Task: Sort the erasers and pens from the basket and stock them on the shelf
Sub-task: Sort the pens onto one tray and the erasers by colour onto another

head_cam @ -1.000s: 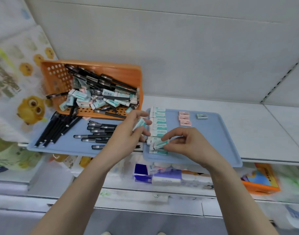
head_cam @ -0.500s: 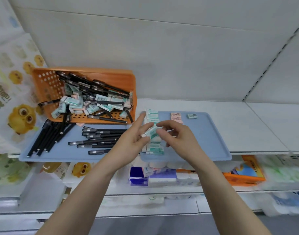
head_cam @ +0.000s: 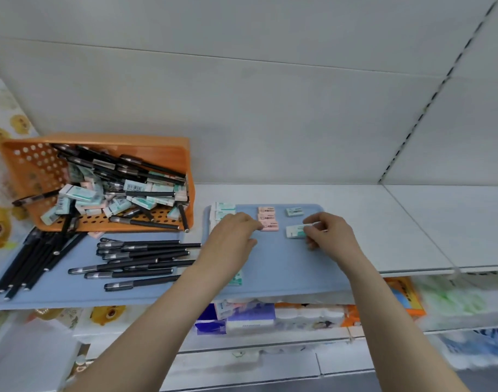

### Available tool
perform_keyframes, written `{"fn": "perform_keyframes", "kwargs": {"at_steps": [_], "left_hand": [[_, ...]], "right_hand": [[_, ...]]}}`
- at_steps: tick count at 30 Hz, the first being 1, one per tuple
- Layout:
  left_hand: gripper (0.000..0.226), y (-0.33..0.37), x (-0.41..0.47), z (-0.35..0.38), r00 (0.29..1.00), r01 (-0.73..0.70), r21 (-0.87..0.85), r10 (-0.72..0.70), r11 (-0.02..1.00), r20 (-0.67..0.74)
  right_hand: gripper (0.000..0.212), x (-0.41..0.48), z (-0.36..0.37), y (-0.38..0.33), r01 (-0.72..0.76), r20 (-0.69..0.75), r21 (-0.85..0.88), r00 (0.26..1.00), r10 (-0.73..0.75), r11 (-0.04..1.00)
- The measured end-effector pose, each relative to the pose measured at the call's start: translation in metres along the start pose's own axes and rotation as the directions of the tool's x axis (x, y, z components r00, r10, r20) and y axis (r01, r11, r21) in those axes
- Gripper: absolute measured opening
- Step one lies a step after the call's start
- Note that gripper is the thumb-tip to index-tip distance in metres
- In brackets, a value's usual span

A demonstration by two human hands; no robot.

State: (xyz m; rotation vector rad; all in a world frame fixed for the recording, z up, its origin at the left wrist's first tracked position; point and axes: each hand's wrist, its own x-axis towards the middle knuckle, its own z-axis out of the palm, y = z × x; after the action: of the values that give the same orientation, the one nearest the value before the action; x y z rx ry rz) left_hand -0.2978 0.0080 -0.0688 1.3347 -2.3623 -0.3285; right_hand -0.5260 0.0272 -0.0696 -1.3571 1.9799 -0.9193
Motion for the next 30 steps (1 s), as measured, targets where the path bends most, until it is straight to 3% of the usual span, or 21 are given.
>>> {"fn": "perform_keyframes", "kwargs": {"at_steps": [2,5,13,19,22,26,28,30], "left_hand": [[0.033,-0.005,0.002,0.003,0.999,0.016,0.139,-0.009,0.990,-0.052],[0.026,-0.020,-0.011,0.002,0.979,0.103,0.212,-0.060,0.972,-0.197],[0.014,-0.030,-0.036,0.008,0.984,0.143,0.244,-0.113,0.959,-0.135],[0.023,-0.033,-0.038,0.005,0.988,0.111,0.247,-0.080,0.963,-0.130],[0.023,-0.038,-0.042,0.002,0.987,0.107,0.206,-0.079,0.973,-0.139],[0.020,-0.043,-0.060,-0.024,0.968,0.051,0.082,-0.029,0.995,-0.250],[0.014,-0.058,-0.075,-0.044,0.932,0.076,0.000,-0.071,0.997,-0.355],[0.016,-0.086,-0.088,-0.061,0.894,0.158,-0.021,-0.152,0.987,-0.422]], "right_hand": [[0.014,0.000,0.001,-0.005,0.046,0.029,-0.005,0.999,-0.046,0.999],[0.015,0.001,0.001,-0.021,0.132,-0.015,0.144,0.991,-0.131,0.981],[0.019,0.027,0.070,-0.074,0.148,0.192,0.378,0.953,-0.234,0.914],[0.024,0.047,0.105,-0.078,0.319,0.276,-0.080,0.917,-0.287,0.944],[0.025,0.046,0.105,-0.081,0.387,0.230,-0.154,0.909,-0.348,0.909],[0.013,0.019,0.094,-0.100,0.510,0.034,-0.107,0.860,-0.509,0.854],[0.018,-0.002,0.091,-0.114,0.588,0.104,-0.080,0.808,-0.580,0.805],[0.028,-0.020,0.098,-0.126,0.710,0.297,-0.198,0.700,-0.649,0.675]]}}
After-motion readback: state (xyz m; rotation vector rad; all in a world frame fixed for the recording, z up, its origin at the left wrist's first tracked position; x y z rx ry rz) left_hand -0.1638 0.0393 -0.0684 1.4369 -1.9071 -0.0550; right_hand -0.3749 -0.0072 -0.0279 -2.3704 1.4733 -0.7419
